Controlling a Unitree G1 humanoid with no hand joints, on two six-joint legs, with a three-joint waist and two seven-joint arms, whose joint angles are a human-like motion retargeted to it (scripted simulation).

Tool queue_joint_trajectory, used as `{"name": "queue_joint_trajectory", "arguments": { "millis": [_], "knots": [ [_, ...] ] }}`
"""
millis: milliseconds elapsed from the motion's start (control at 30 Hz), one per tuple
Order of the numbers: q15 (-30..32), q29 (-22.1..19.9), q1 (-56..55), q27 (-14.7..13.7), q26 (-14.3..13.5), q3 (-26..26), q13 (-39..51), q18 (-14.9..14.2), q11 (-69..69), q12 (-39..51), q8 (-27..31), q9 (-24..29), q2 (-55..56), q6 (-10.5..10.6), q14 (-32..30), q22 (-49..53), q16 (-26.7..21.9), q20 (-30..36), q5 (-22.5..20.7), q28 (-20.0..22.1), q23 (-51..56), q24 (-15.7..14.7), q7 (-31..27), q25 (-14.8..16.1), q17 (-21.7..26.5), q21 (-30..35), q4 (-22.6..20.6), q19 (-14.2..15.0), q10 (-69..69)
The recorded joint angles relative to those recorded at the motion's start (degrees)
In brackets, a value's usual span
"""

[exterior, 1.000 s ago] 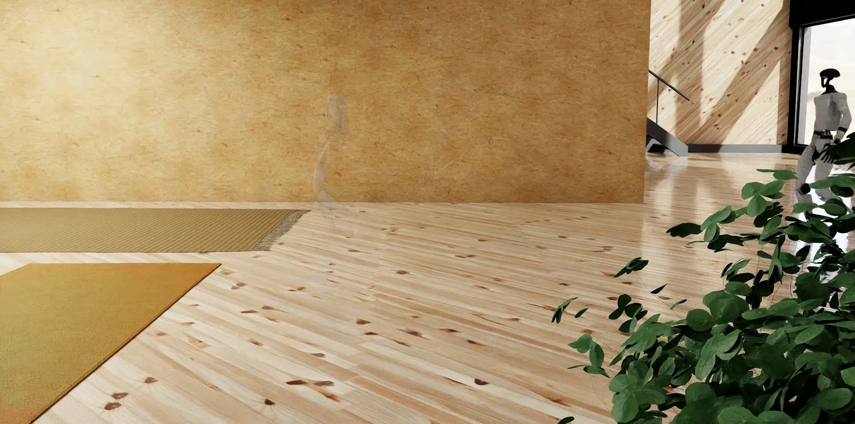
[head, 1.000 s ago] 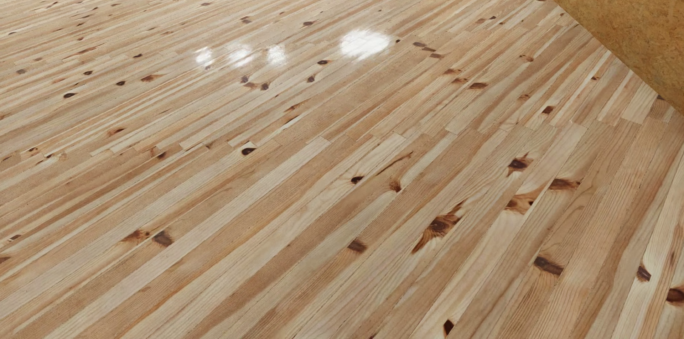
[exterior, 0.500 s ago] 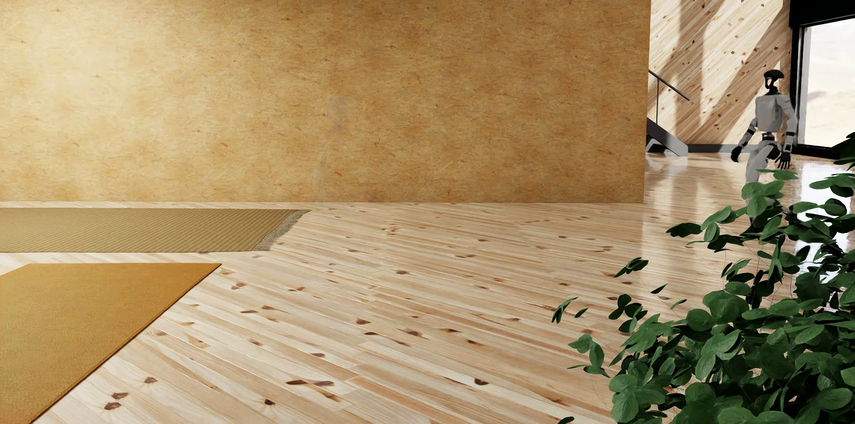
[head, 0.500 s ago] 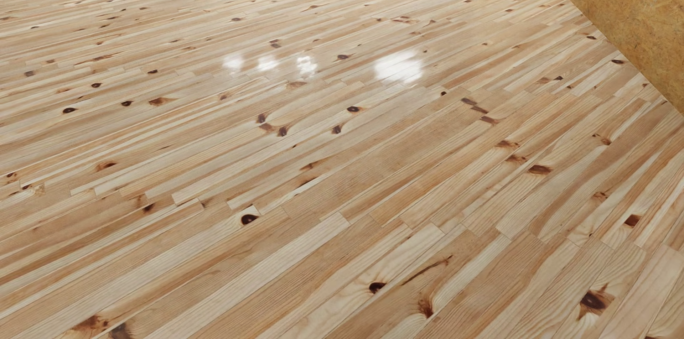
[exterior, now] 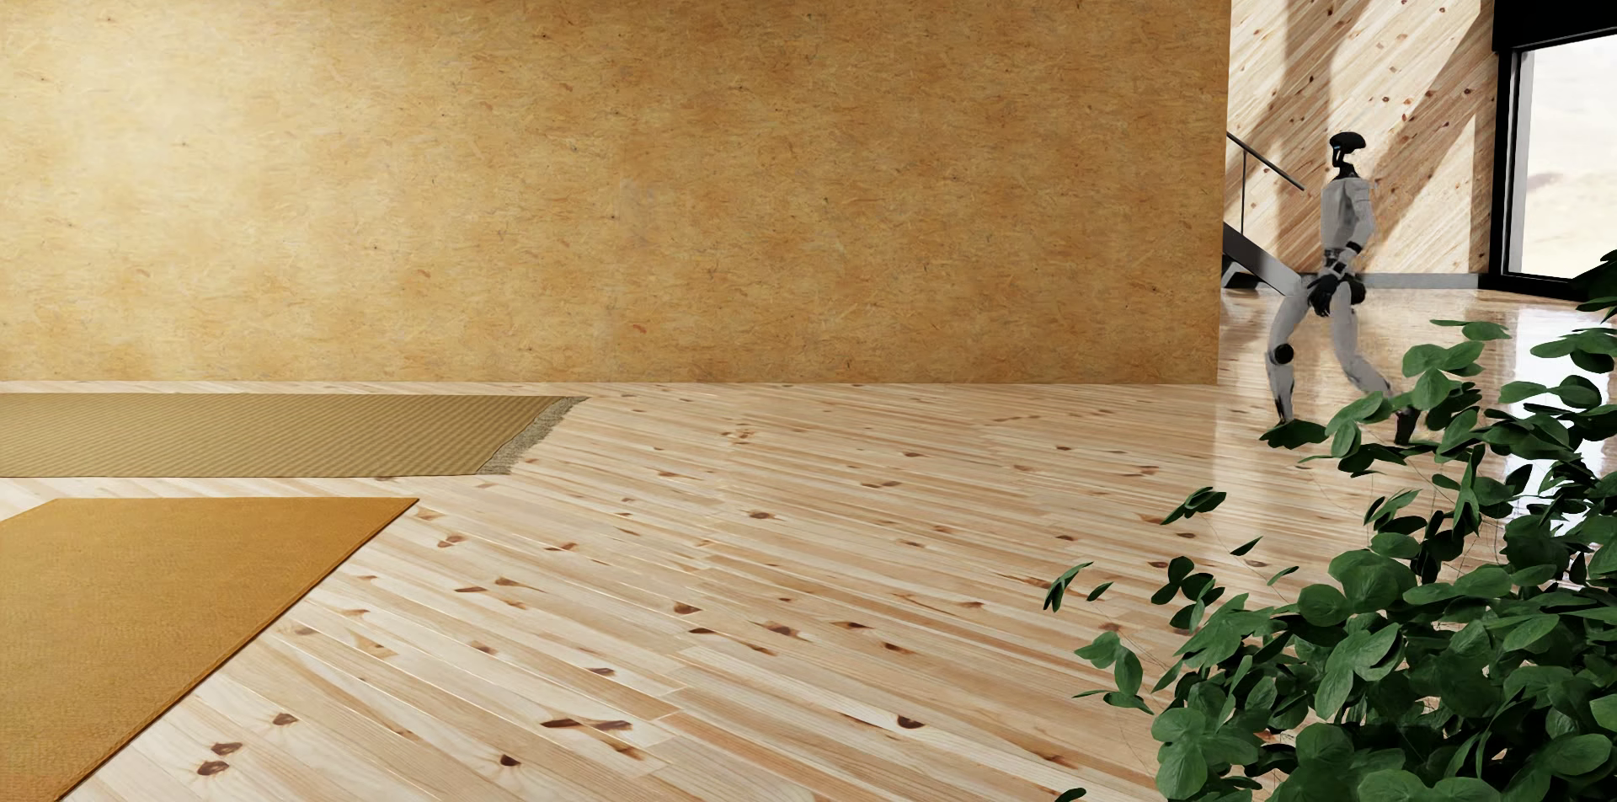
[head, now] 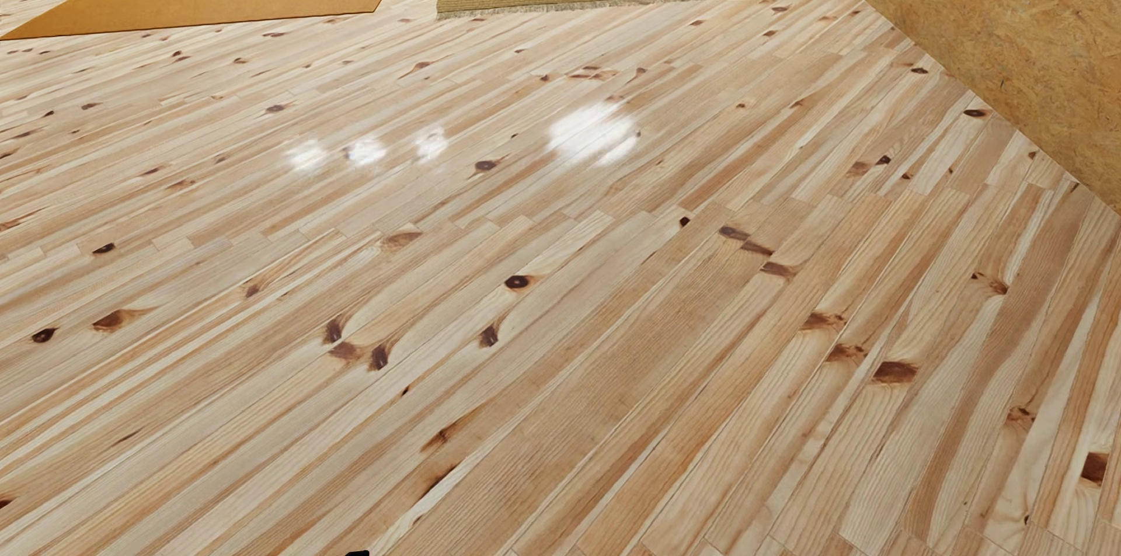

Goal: Go forward

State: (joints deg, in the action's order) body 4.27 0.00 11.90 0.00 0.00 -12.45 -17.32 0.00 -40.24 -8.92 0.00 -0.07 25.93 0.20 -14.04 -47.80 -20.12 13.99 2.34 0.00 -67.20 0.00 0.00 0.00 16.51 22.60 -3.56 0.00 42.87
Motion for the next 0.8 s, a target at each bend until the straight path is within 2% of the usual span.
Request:
{"name": "queue_joint_trajectory", "arguments": {
  "millis": [67, 133, 167, 200, 300, 333, 367, 400, 433, 467, 500, 533, 567, 600, 633, 700, 733, 800],
  "knots": [
    [-7.5, 0.0, -12.1, 0.0, 0.0, 1.5, 0.5, 0.0, -1.6, -1.0, 0.0, 0.5, -4.4, -0.8, -13.0, 0.2, -0.3, 4.5, -2.4, 0.0, 2.8, 0.0, 0.0, 0.0, -0.3, -0.7, 0.8, 0.0, 19.3],
    [-10.7, 0.0, -21.3, 0.0, 0.0, 5.3, 2.6, 0.0, 0.7, -2.1, 0.0, 1.9, -12.6, -1.7, -3.8, -1.0, 0.7, 5.7, -3.7, 0.0, 5.5, 0.0, 0.0, 0.0, 0.1, -0.6, 0.5, 0.0, 30.8],
    [-11.1, 0.0, -25.2, 0.0, 0.0, 8.7, 4.2, 0.0, 2.8, -3.1, 0.0, 2.3, -16.7, -2.5, 0.3, -1.6, 1.2, 5.8, -3.5, 0.0, 6.4, 0.0, 0.0, 0.0, 0.5, -0.8, -0.2, 0.0, 30.9],
    [-11.8, 0.0, -29.3, 0.0, 0.0, 11.7, 6.0, 0.0, 5.2, -4.1, 0.0, 2.6, -20.8, -3.1, 1.6, -2.1, 1.8, 6.6, -3.2, 0.0, 7.1, 0.0, 0.0, 0.0, 1.1, -1.6, -0.6, 0.0, 27.4],
    [-15.8, 0.0, -36.5, 0.0, 0.0, 19.2, 10.0, 0.0, 9.5, -8.6, 0.0, 3.6, -30.4, -4.1, -10.7, 1.2, 1.4, 8.4, -2.1, 0.0, 13.6, 0.0, 0.0, 0.0, 2.7, -6.0, -0.8, 0.0, 3.5],
    [-17.4, 0.0, -37.5, 0.0, 0.0, 20.9, 11.2, 0.0, 10.1, -9.9, 0.0, 3.4, -32.6, -3.7, -10.0, 1.8, 1.6, 9.5, -1.9, 0.0, 16.0, 0.0, 0.0, 0.0, 3.6, -7.0, -0.7, 0.0, -6.4],
    [-19.0, 0.0, -36.8, 0.0, 0.0, 21.7, 12.3, 0.0, 10.6, -10.8, 0.0, 3.0, -35.0, -3.4, 1.4, 1.9, 2.2, 9.1, -1.8, 0.0, 17.7, 0.0, 0.0, 0.0, 4.2, -8.4, -1.2, 0.0, -15.4],
    [-20.2, 0.0, -35.6, 0.0, 0.0, 22.8, 13.3, 0.0, 11.0, -11.6, 0.0, 2.8, -37.8, -3.1, 17.3, 1.0, 2.6, 10.2, -1.3, 0.0, 18.8, 0.0, 0.0, 0.0, 4.6, -9.2, -1.3, 0.0, -18.3],
    [-19.9, 0.0, -35.8, 0.0, 0.0, 24.1, 13.7, 0.0, 10.1, -12.0, 0.0, 2.5, -39.2, -3.2, 21.9, 0.5, 2.9, 10.3, -0.6, 0.0, 19.5, 0.0, 0.0, 0.0, 4.6, -10.5, -1.4, 0.0, -18.1],
    [-17.7, 0.0, -38.1, 0.0, 0.0, 23.7, 14.2, 0.0, 8.1, -12.6, 0.0, 2.2, -40.3, -3.6, 16.0, -0.6, 3.1, 11.4, 0.1, 0.0, 19.2, 0.0, 0.0, 0.0, 4.7, -10.7, -2.5, 0.0, -17.8],
    [-13.4, 0.0, -38.1, 0.0, 0.0, 23.8, 13.6, 0.0, 5.8, -12.7, 0.0, 1.7, -41.0, -4.0, 6.3, -2.2, 3.4, 12.2, 1.1, 0.0, 18.8, 0.0, 0.0, 0.0, 4.3, -12.0, -4.5, 0.0, -16.5],
    [-4.9, 0.0, -38.4, 0.0, 0.0, 23.2, 12.2, 0.0, 2.3, -12.8, 0.0, 1.0, -41.4, -4.5, 0.0, -4.5, 3.6, 12.3, 1.8, 0.0, 16.9, 0.0, 0.0, 0.0, 3.5, -12.2, -6.0, 0.0, -14.5],
    [6.3, 0.0, -38.0, 0.0, 0.0, 22.7, 10.3, 0.0, -5.1, -13.0, 0.0, -0.3, -38.3, -5.1, -2.6, -6.3, 3.7, 12.0, 3.5, 0.0, 14.1, 0.0, 0.0, 0.0, 2.5, -13.0, -7.4, 0.0, -11.4],
    [14.5, 0.0, -35.7, 0.0, 0.0, 22.1, 9.5, 0.0, -13.4, -12.6, 0.0, -0.4, -33.9, -4.9, -0.9, -7.6, 4.0, 11.3, 4.6, 0.0, 11.8, 0.0, 0.0, 0.0, 2.1, -12.0, -8.4, 0.0, -9.9],
    [13.9, 0.0, -33.0, 0.0, 0.0, 21.5, 8.9, 0.0, -23.2, -12.5, 0.0, 0.0, -28.0, -4.9, 1.6, -6.4, 3.8, 10.0, 5.5, 0.0, 9.3, 0.0, 0.0, 0.0, 1.8, -10.8, -9.6, 0.0, -9.1],
    [-5.7, 0.0, -24.7, 0.0, 0.0, 17.3, 8.5, 0.0, -37.1, -10.9, 0.0, 0.9, -17.9, -3.7, 8.1, -6.2, 3.4, 9.2, 5.6, 0.0, 4.1, 0.0, 0.0, 0.0, 1.2, -7.5, -10.2, 0.0, -9.9],
    [-8.6, 0.0, -19.5, 0.0, 0.0, 14.1, 8.2, 0.0, -38.6, -9.0, 0.0, 1.2, -13.9, -3.2, 11.7, -5.8, 2.8, 8.5, 5.2, 0.0, 2.9, 0.0, 0.0, 0.0, 0.7, -7.6, -9.8, 0.0, -12.1],
    [-10.6, 0.0, -11.0, 0.0, 0.0, 8.3, 5.6, 0.0, -32.2, -6.0, 0.0, 2.1, -6.9, -2.1, 17.6, -3.3, 1.0, 7.7, 4.7, 0.0, 3.8, 0.0, 0.0, 0.0, 0.2, -6.8, -7.8, 0.0, -15.2]
  ]
}}
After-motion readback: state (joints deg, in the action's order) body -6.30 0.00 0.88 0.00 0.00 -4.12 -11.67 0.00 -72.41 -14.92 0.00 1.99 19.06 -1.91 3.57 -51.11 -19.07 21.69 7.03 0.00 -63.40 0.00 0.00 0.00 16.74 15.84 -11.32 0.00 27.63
